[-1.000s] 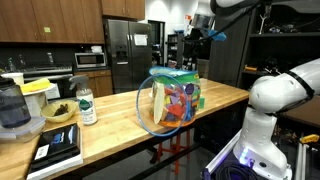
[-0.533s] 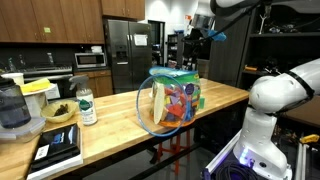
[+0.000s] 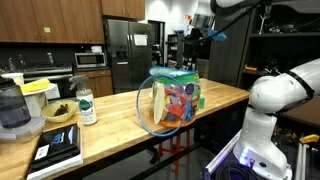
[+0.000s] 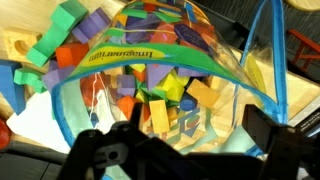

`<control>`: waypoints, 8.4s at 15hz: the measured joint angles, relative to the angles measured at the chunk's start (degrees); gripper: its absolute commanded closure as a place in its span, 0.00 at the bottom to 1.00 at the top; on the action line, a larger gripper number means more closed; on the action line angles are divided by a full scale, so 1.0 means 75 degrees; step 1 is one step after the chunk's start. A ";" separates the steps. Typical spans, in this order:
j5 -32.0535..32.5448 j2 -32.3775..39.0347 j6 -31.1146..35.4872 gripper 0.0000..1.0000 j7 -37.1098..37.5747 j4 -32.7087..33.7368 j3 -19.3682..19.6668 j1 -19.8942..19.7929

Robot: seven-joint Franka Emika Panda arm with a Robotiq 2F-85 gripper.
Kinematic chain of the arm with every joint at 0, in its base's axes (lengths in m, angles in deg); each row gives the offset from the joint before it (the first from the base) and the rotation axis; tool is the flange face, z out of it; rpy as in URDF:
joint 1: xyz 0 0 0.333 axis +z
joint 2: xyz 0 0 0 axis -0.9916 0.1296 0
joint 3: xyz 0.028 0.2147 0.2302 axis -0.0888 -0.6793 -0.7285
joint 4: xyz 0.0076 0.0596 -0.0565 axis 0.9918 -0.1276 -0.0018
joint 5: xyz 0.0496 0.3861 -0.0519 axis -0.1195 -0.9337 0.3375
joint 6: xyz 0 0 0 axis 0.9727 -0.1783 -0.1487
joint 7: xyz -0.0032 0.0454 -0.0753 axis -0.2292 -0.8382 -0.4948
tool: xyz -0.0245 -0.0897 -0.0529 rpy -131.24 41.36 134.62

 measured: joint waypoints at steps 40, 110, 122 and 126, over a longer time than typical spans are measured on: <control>0.1915 0.1112 0.0321 0.00 -0.4005 0.1480 0.3152 -0.0582; 0.1515 0.1631 0.1546 0.00 -0.4466 0.1335 0.2788 -0.0455; 0.1380 0.1759 0.1305 0.00 -0.4469 -0.0253 0.2652 -0.0514; 0.1230 0.1689 0.1243 0.39 -0.4494 -0.0670 0.2655 -0.0462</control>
